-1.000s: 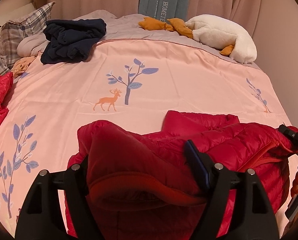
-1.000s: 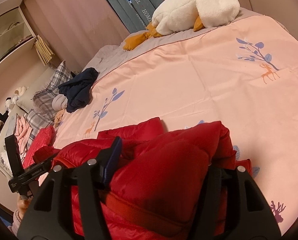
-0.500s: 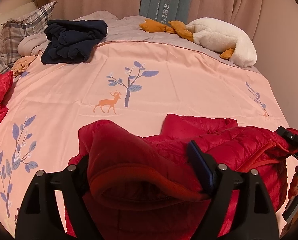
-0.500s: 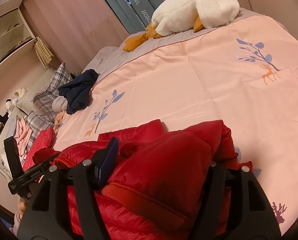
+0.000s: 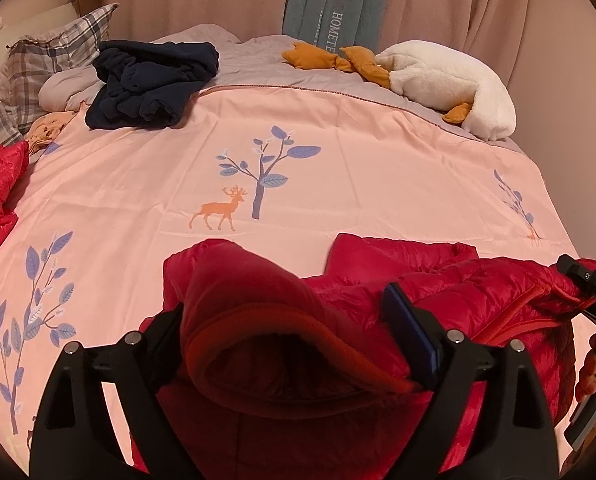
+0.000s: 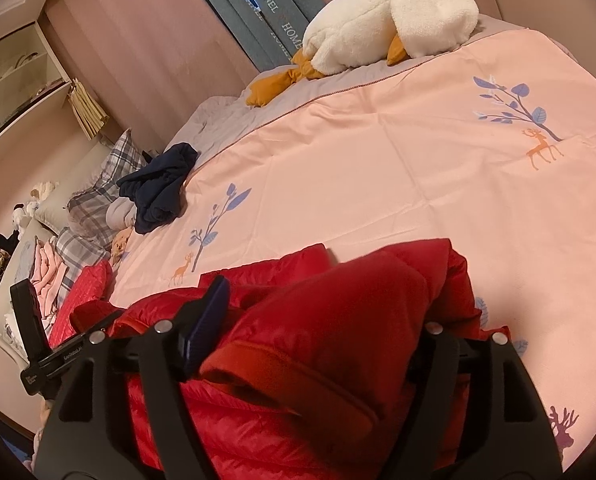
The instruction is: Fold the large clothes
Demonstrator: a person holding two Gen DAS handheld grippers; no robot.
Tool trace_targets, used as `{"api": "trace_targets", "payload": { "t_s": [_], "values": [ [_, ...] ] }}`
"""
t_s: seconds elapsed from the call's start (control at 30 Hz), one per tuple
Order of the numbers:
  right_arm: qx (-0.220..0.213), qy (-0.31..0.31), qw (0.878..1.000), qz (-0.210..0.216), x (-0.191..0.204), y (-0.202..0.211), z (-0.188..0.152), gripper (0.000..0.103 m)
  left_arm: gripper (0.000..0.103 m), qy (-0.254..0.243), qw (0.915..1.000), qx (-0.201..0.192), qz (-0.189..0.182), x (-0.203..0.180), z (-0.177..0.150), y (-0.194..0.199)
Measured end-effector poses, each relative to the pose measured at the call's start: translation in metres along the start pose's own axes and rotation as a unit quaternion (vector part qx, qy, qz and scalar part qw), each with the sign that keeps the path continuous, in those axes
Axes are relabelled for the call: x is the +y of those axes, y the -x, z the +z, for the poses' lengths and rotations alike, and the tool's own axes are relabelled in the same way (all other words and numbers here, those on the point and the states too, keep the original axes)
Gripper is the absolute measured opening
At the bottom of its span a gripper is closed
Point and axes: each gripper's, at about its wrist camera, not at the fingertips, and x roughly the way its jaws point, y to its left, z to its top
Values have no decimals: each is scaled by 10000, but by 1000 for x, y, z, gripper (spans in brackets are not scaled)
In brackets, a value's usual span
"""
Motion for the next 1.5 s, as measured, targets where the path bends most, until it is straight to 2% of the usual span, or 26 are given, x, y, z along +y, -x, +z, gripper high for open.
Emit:
{"api": "trace_targets", "payload": {
  "t_s": [0.4,0.53,1.5],
  "values": [
    [-50,-87,9999,32,-1,-2,2,78,92,21,10000,-6,-25,2,1,-2],
    [-67,-115,9999,40,-1,-1,1,80,101,53,10000,-60,-18,2,2,1],
    [-159,-179,9997,-28,-2,1,7,85,101,54,9999,-133,45,6,6,3]
  ]
}}
